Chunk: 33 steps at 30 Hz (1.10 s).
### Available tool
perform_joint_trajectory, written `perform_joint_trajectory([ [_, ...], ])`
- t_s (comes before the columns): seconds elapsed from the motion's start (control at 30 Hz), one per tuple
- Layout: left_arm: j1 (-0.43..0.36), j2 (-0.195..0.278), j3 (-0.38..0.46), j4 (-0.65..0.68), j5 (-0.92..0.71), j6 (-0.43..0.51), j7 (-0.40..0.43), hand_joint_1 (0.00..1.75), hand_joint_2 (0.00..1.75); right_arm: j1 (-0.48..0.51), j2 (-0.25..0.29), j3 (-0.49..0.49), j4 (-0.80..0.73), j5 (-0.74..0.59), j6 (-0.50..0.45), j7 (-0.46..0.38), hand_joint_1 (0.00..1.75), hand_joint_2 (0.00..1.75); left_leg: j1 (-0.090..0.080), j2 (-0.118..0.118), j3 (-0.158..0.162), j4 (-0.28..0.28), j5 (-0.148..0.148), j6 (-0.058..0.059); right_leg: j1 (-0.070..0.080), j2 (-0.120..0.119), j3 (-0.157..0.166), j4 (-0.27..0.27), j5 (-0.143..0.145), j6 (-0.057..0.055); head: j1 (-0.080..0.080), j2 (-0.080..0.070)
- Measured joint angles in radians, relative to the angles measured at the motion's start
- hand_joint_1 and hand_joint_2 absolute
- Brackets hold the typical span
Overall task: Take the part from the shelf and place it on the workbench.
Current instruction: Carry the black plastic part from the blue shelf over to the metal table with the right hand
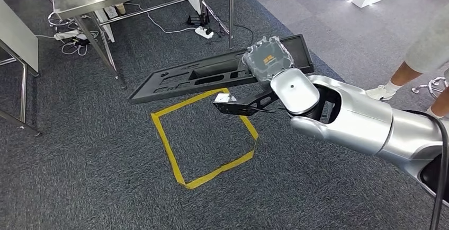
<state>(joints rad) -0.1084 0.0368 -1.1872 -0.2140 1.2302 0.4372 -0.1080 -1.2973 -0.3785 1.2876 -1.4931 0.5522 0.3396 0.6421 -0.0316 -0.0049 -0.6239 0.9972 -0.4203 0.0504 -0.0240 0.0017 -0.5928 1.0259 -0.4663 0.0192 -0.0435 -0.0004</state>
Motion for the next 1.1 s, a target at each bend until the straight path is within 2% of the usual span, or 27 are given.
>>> perform_joint_trajectory([
  [0.07, 0.003, -0.001, 0.000, 0.000, -0.003, 0.001, -0.001, 0.00, 1.75, -0.001, -0.003, 0.000, 0.000, 0.000, 0.000, 0.000, 1.75, 1.75, 0.005, 0.002, 0.034, -0.036, 0.005, 0.004, 0.002, 0.001, -0.002, 0.026, -0.018, 0.006, 0.001, 0.000],
  [0.1, 0.004, -0.002, 0.000, 0.000, -0.005, 0.001, -0.001, 0.00, 1.75, -0.003, -0.004, 0.000, 0.001, 0.000, 0.001, 0.000, 1.75, 1.75, 0.008, 0.002, 0.046, -0.046, 0.006, 0.006, 0.004, 0.001, -0.024, 0.072, -0.037, 0.008, 0.003, 0.000],
  [0.17, 0.002, -0.003, 0.000, 0.000, -0.007, 0.001, -0.003, 0.00, 1.75, -0.005, -0.006, 0.000, 0.002, -0.001, 0.002, 0.000, 1.75, 1.75, 0.009, 0.003, 0.055, -0.047, -0.003, 0.011, 0.005, 0.002, -0.099, 0.198, -0.072, 0.012, 0.005, 0.000],
  [0.2, 0.001, -0.003, 0.000, 0.000, -0.007, 0.001, -0.004, 0.00, 1.75, -0.002, -0.007, 0.001, 0.002, -0.001, 0.002, 0.000, 1.75, 1.75, 0.010, 0.002, 0.058, -0.042, -0.010, 0.011, 0.004, 0.001, -0.130, 0.236, -0.071, 0.015, 0.006, 0.000],
  [0.23, 0.000, -0.003, 0.000, 0.000, -0.007, 0.001, -0.005, 0.00, 1.75, 0.000, -0.008, 0.001, 0.002, -0.002, 0.003, 0.000, 1.75, 1.75, 0.011, 0.000, 0.061, -0.035, -0.019, 0.010, 0.003, 0.001, -0.143, 0.239, -0.052, 0.018, 0.006, 0.000],
  [0.27, 0.001, -0.003, 0.000, 0.000, -0.008, 0.000, -0.006, 0.00, 1.75, 0.002, -0.008, 0.002, 0.002, -0.003, 0.005, 0.000, 1.75, 1.75, 0.013, -0.002, 0.064, -0.024, -0.029, 0.007, 0.001, 0.001, -0.138, 0.206, -0.018, 0.022, 0.007, 0.000],
  [0.3, 0.002, -0.004, 0.000, 0.000, -0.008, 0.000, -0.006, 0.00, 1.75, 0.002, -0.009, 0.003, 0.002, -0.003, 0.006, 0.000, 1.75, 1.75, 0.016, -0.003, 0.066, -0.011, -0.042, 0.003, -0.002, 0.001, -0.119, 0.150, 0.020, 0.025, 0.007, 0.000],
  [0.33, 0.004, -0.005, 0.000, 0.000, -0.008, 0.000, -0.006, 0.00, 1.75, 0.001, -0.009, 0.004, 0.002, -0.003, 0.007, 0.000, 1.75, 1.75, 0.017, -0.005, 0.065, 0.002, -0.055, -0.003, -0.002, 0.002, -0.099, 0.100, 0.042, 0.027, 0.008, 0.000],
  [0.37, 0.004, -0.005, 0.000, 0.000, -0.008, -0.001, -0.006, 0.00, 1.75, 0.000, -0.009, 0.004, 0.002, -0.003, 0.007, 0.000, 1.75, 1.75, 0.017, -0.006, 0.061, 0.017, -0.067, -0.009, -0.002, 0.003, -0.082, 0.061, 0.051, 0.024, 0.008, 0.000],
  [0.4, 0.003, -0.005, 0.000, 0.000, -0.007, 0.000, -0.007, 0.00, 1.75, -0.002, -0.010, 0.004, 0.001, -0.004, 0.007, 0.000, 1.75, 1.75, 0.017, -0.007, 0.056, 0.028, -0.076, -0.015, 0.000, 0.005, -0.073, 0.042, 0.048, 0.018, 0.009, 0.000],
  [0.53, 0.002, -0.006, 0.000, 0.000, -0.007, 0.002, -0.006, 0.00, 1.75, -0.004, -0.011, 0.004, 0.001, -0.004, 0.008, 0.000, 1.75, 1.75, 0.018, -0.007, 0.049, 0.050, -0.098, -0.030, 0.002, 0.009, -0.059, 0.035, 0.026, -0.007, 0.005, 0.000],
  [0.57, 0.002, -0.006, 0.000, 0.000, -0.007, 0.002, -0.006, 0.00, 1.75, -0.004, -0.011, 0.004, 0.001, -0.004, 0.009, 0.000, 1.75, 1.75, 0.020, -0.005, 0.036, 0.080, -0.110, -0.036, 0.000, 0.009, -0.052, 0.032, 0.022, -0.013, 0.003, 0.000],
  [0.6, 0.002, -0.007, 0.000, 0.000, -0.007, 0.002, -0.006, 0.00, 1.75, -0.004, -0.011, 0.003, 0.001, -0.004, 0.009, 0.000, 1.75, 1.75, 0.023, -0.003, 0.010, 0.130, -0.127, -0.042, -0.001, 0.009, -0.043, 0.030, 0.016, -0.017, 0.001, 0.000],
  [0.67, 0.001, -0.007, 0.000, 0.000, -0.007, 0.002, -0.005, 0.00, 1.75, -0.004, -0.011, 0.003, 0.001, -0.004, 0.009, 0.000, 1.75, 1.75, 0.028, -0.001, -0.074, 0.263, -0.160, -0.050, 0.001, 0.009, -0.024, 0.027, 0.002, -0.020, -0.002, 0.000],
  [0.7, 0.002, -0.007, 0.000, 0.000, -0.007, 0.002, -0.004, 0.00, 1.75, -0.003, -0.011, 0.003, 0.001, -0.004, 0.009, 0.000, 1.75, 1.75, 0.030, -0.001, -0.112, 0.309, -0.161, -0.051, 0.002, 0.009, -0.014, 0.027, -0.006, -0.019, -0.002, 0.000],
  [0.73, 0.003, -0.007, 0.000, 0.000, -0.007, 0.002, -0.004, 0.00, 1.75, -0.001, -0.011, 0.003, 0.001, -0.004, 0.009, 0.000, 1.75, 1.75, 0.031, -0.001, -0.135, 0.322, -0.145, -0.049, 0.003, 0.009, -0.003, 0.027, -0.015, -0.019, -0.002, 0.000],
  [0.77, 0.005, -0.007, 0.000, 0.000, -0.006, 0.002, -0.003, 0.00, 1.75, 0.000, -0.011, 0.003, 0.001, -0.004, 0.009, 0.000, 1.75, 1.75, 0.030, -0.001, -0.139, 0.295, -0.108, -0.045, 0.005, 0.009, 0.010, 0.027, -0.024, -0.019, -0.002, 0.000],
  [0.83, 0.007, -0.007, 0.000, 0.000, -0.006, 0.002, -0.003, 0.00, 1.75, 0.000, -0.011, 0.003, 0.001, -0.004, 0.009, 0.000, 1.75, 1.75, 0.026, -0.001, -0.100, 0.169, -0.013, -0.029, 0.006, 0.009, 0.039, 0.022, -0.043, -0.017, 0.000, 0.000],
  [0.87, 0.006, -0.006, 0.000, 0.000, -0.006, 0.002, -0.003, 0.00, 1.75, -0.001, -0.011, 0.003, 0.001, -0.004, 0.009, 0.000, 1.75, 1.75, 0.020, -0.001, -0.075, 0.112, 0.017, -0.020, 0.006, 0.010, 0.051, 0.015, -0.049, -0.014, 0.000, 0.000],
  [0.9, 0.005, -0.006, 0.000, 0.000, -0.006, 0.002, -0.003, 0.00, 1.75, -0.003, -0.011, 0.003, 0.001, -0.004, 0.009, 0.000, 1.75, 1.75, 0.013, -0.001, -0.055, 0.070, 0.028, -0.011, 0.003, 0.010, 0.058, 0.007, -0.053, -0.009, 0.000, 0.000],
  [1.0, 0.002, -0.005, 0.000, 0.000, -0.006, 0.003, -0.003, 0.00, 1.75, -0.001, -0.011, 0.002, 0.000, -0.005, 0.010, 0.000, 1.75, 1.75, 0.000, 0.001, -0.011, 0.000, 0.014, 0.008, -0.003, 0.010, 0.070, -0.004, -0.039, 0.009, -0.004, 0.000],
  [1.07, 0.004, -0.005, 0.000, 0.000, -0.005, 0.003, -0.003, 0.00, 1.75, 0.001, -0.012, 0.002, 0.000, -0.005, 0.011, 0.000, 1.75, 1.75, 0.003, 0.002, 0.026, -0.030, 0.008, 0.013, -0.003, 0.007, 0.056, 0.038, -0.035, 0.014, -0.002, 0.000],
  [1.1, 0.005, -0.005, 0.000, 0.000, -0.004, 0.003, -0.002, 0.00, 1.75, 0.001, -0.012, 0.002, 0.000, -0.005, 0.011, 0.000, 1.75, 1.75, 0.005, 0.002, 0.042, -0.038, 0.003, 0.016, -0.003, 0.006, 0.029, 0.085, -0.043, 0.014, 0.000, 0.000],
])
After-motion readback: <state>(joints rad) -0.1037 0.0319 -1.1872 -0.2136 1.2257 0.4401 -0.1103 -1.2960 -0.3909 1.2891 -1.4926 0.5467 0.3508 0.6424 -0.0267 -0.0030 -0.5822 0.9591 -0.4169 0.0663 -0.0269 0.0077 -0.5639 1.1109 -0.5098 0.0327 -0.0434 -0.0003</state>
